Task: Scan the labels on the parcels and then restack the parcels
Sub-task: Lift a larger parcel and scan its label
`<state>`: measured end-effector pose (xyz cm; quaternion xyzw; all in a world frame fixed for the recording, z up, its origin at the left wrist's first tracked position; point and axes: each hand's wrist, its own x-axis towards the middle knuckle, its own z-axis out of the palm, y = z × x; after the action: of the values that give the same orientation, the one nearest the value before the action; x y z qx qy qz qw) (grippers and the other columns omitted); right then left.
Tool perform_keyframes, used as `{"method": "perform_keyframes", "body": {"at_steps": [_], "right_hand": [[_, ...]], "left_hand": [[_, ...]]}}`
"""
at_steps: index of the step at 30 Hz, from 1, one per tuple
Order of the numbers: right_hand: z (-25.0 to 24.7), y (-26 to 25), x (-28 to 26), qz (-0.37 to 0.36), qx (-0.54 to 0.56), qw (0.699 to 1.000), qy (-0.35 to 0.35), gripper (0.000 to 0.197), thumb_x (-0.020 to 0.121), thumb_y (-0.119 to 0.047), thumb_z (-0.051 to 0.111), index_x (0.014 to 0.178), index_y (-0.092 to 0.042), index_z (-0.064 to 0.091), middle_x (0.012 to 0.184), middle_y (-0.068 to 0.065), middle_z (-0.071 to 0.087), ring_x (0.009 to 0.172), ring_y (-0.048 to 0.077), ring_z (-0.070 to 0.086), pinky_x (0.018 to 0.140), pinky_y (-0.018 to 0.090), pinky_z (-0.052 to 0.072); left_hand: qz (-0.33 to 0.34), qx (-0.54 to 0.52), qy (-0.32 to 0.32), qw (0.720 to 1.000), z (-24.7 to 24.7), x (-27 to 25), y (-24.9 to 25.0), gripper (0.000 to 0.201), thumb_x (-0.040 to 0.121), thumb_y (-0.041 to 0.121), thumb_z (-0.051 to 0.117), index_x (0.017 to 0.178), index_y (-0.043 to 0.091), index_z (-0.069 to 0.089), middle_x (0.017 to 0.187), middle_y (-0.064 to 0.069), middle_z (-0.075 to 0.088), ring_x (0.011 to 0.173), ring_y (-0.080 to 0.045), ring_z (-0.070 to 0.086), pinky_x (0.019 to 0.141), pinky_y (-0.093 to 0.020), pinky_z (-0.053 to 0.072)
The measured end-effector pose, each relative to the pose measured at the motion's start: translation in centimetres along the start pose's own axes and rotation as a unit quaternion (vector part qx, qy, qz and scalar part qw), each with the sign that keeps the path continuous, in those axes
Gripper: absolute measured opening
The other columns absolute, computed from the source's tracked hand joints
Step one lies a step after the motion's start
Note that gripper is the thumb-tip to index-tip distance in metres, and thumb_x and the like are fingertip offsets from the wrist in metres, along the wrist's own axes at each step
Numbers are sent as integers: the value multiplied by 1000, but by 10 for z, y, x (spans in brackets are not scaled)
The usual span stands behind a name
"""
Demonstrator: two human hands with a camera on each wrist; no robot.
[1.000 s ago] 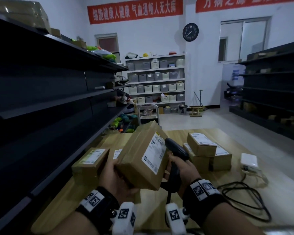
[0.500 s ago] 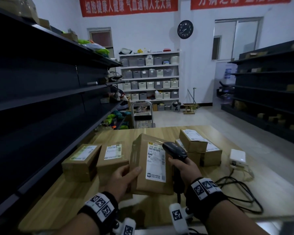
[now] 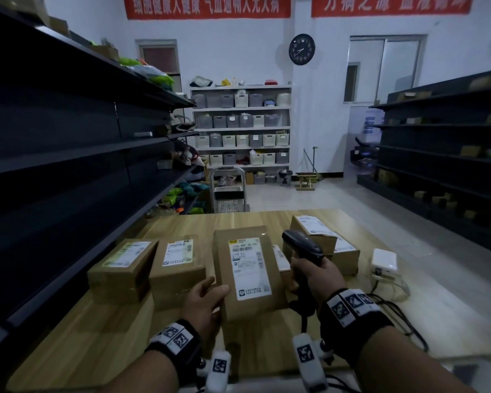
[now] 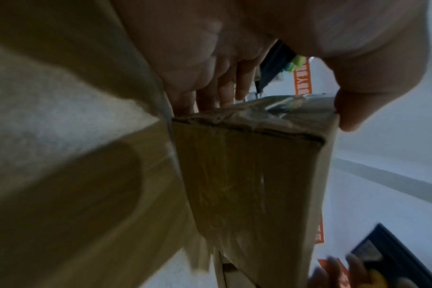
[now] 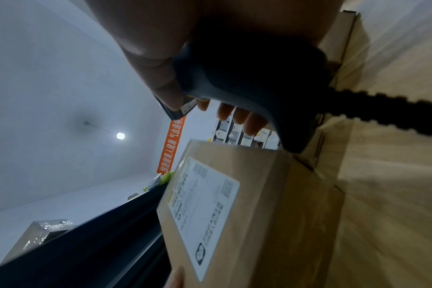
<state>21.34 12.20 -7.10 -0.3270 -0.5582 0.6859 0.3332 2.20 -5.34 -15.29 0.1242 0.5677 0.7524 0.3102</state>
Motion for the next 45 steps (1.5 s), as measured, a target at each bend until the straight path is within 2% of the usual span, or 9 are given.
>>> {"method": "perform_keyframes", "body": {"at_steps": [3,10,15,19,24,31,35,42,45], "right_hand": [[-2,-5,-5,-1,-42,999,-4,16,95,-19,75,107,-9,71,83,26,74,68,37,69,65,50,59],[2,-17,-19,5,-149,988,-43,16,93,-20,76,102,-7,73,67,14,67,62,31,59,59,40,49],[12,-30,-31,37,-157,984,-73,17,94,-18,72,105,-6,73,71,16,69,62,30,59,58,39,48],[21,-34,-37,55,-151,984,-75,27,94,-14,71,113,6,69,61,10,54,49,22,47,52,33,38],[25,-42,-46,69,-140,985,-69,28,92,-14,72,116,0,70,64,9,51,49,21,43,50,31,35],[25,-41,-56,67,-152,984,-56,26,92,-16,72,114,-1,71,64,9,50,49,20,44,52,33,35],[24,-40,-59,70,-149,985,-56,25,92,-15,72,114,-2,70,62,7,50,50,20,42,53,33,34],[21,-45,-64,72,-153,983,-72,21,93,-17,71,107,-2,69,61,5,51,49,19,44,54,32,37],[20,-44,-65,86,-158,981,-79,32,92,-17,71,118,2,68,60,4,51,49,17,46,53,31,38]], "left_hand": [[-9,-40,7,999,-3,9,-11,62,95,10,81,153,13,56,129,-21,79,115,-43,78,103,-62,62],[11,-73,4,997,-9,23,-23,70,89,12,86,153,15,57,131,-17,80,114,-42,80,102,-64,62],[38,-70,-2,997,-10,28,-30,108,51,29,107,147,12,61,127,-13,82,114,-40,80,99,-62,63],[45,-64,-2,997,-11,29,-30,99,58,27,103,148,14,61,127,-11,82,114,-40,80,101,-64,62],[49,-62,3,997,-11,25,-29,66,89,11,87,149,13,59,128,-13,80,114,-39,79,101,-63,63],[45,-46,15,998,-12,23,-28,84,74,28,97,149,17,60,131,-9,80,116,-36,79,103,-61,63],[43,-55,16,997,-12,22,-27,70,86,18,91,149,16,60,130,-10,80,115,-36,79,99,-57,65],[50,-42,17,998,-12,22,-28,65,89,20,89,148,17,61,130,-10,79,116,-35,78,101,-58,64],[51,-34,14,998,-13,23,-29,63,90,21,88,147,19,62,132,-12,77,117,-36,77,103,-59,62]]}}
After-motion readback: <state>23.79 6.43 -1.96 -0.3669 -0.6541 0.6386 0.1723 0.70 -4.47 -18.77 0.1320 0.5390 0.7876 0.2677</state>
